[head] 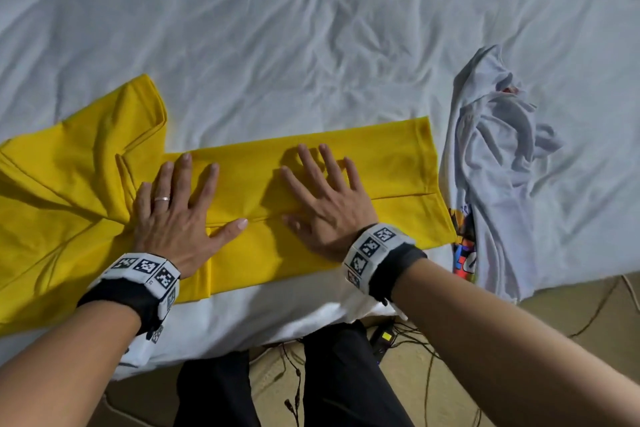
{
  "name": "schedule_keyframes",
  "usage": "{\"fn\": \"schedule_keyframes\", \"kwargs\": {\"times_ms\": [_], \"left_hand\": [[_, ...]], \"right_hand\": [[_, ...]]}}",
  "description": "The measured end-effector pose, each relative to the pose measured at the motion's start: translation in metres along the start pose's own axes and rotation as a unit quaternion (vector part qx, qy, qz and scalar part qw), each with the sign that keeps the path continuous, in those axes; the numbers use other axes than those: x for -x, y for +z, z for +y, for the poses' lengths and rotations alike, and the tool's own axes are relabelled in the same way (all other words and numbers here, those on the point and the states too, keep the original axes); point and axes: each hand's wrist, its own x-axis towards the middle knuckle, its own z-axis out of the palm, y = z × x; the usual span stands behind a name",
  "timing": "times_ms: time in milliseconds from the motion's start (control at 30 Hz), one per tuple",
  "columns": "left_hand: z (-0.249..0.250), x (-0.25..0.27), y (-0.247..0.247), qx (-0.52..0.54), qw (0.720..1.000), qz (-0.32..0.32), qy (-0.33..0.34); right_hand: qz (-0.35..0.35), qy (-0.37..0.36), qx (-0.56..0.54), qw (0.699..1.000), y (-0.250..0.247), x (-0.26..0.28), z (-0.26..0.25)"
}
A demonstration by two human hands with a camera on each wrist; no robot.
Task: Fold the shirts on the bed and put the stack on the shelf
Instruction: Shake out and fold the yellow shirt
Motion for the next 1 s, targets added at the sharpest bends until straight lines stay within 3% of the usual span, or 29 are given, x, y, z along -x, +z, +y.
{"fn": "schedule_keyframes", "kwargs": {"times_ms": [233, 367, 433, 533, 667, 833, 1000], "left_hand": [[0.005, -0.003, -0.003, 0.007, 1.000, -0.020, -0.022], [0.004, -0.005, -0.009, 0.024, 0.998, -0.061, -0.018], [0.005, 0.000, -0.017, 0.055, 0.997, -0.048, -0.003], [-0.004, 0.024, -0.035, 0.097, 0.994, 0.027, 0.033], [-0.061, 0.067, -0.042, 0.126, 0.985, 0.113, 0.016], [-0.176, 0.127, -0.011, 0.108, 0.992, 0.043, -0.042], [-0.240, 0.156, 0.028, 0.072, 0.997, 0.015, -0.010]], "right_hand": [[-0.041, 0.146, 0.013, 0.988, 0.011, 0.051, 0.110], [-0.084, 0.186, 0.038, 0.978, -0.003, 0.062, 0.125], [-0.070, 0.197, 0.044, 0.977, -0.014, 0.055, 0.105], [-0.028, 0.181, 0.004, 0.983, -0.034, 0.030, 0.051], [0.026, 0.121, -0.049, 0.991, -0.059, -0.031, -0.048], [0.027, 0.118, -0.093, 0.988, -0.080, -0.115, -0.160], [-0.031, 0.272, -0.123, 0.954, -0.082, -0.182, -0.207]]}}
